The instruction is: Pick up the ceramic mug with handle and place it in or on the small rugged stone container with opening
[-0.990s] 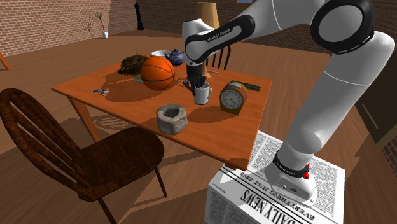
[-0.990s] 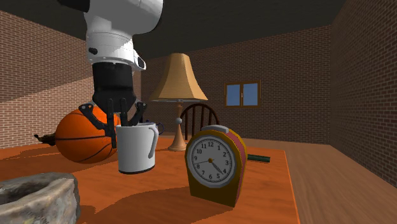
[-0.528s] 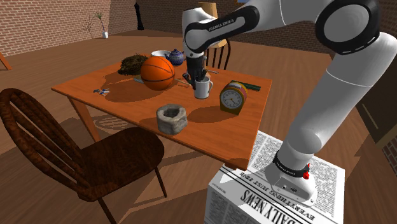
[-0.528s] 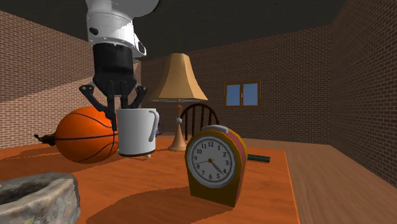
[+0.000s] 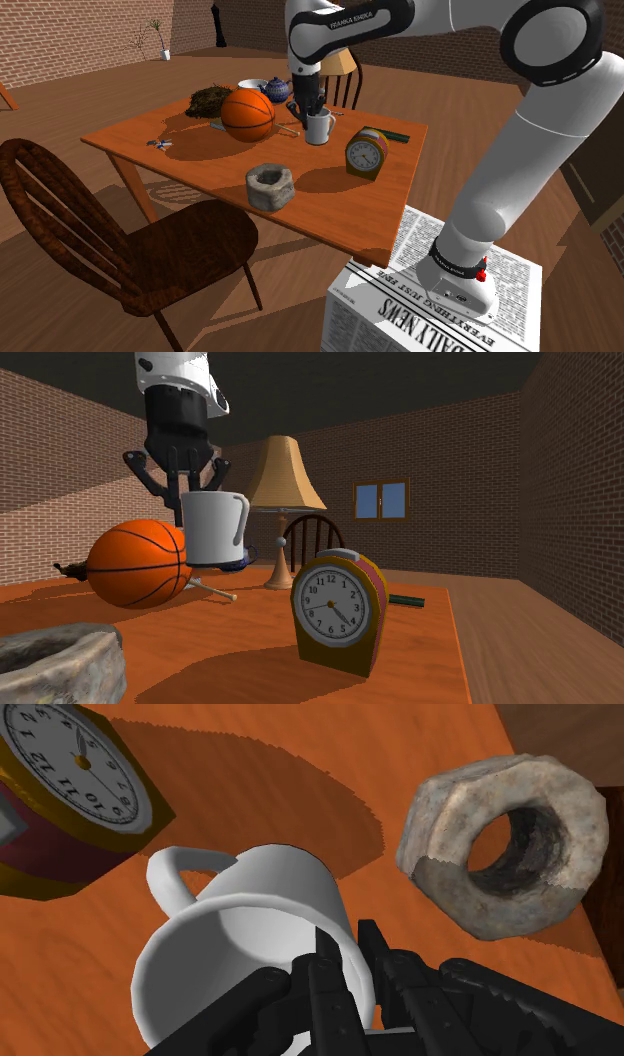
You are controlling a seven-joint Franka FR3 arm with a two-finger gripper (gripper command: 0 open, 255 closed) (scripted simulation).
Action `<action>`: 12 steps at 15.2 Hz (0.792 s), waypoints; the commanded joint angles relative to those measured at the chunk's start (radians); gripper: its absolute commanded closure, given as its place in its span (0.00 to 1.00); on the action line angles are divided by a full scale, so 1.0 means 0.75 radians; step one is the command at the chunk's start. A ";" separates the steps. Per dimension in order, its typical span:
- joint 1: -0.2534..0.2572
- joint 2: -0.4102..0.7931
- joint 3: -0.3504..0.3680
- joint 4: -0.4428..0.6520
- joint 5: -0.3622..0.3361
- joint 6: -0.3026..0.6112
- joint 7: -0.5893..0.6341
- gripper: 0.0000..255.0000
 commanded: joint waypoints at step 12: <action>0.164 0.215 0.176 0.344 -0.022 -0.152 0.337 1.00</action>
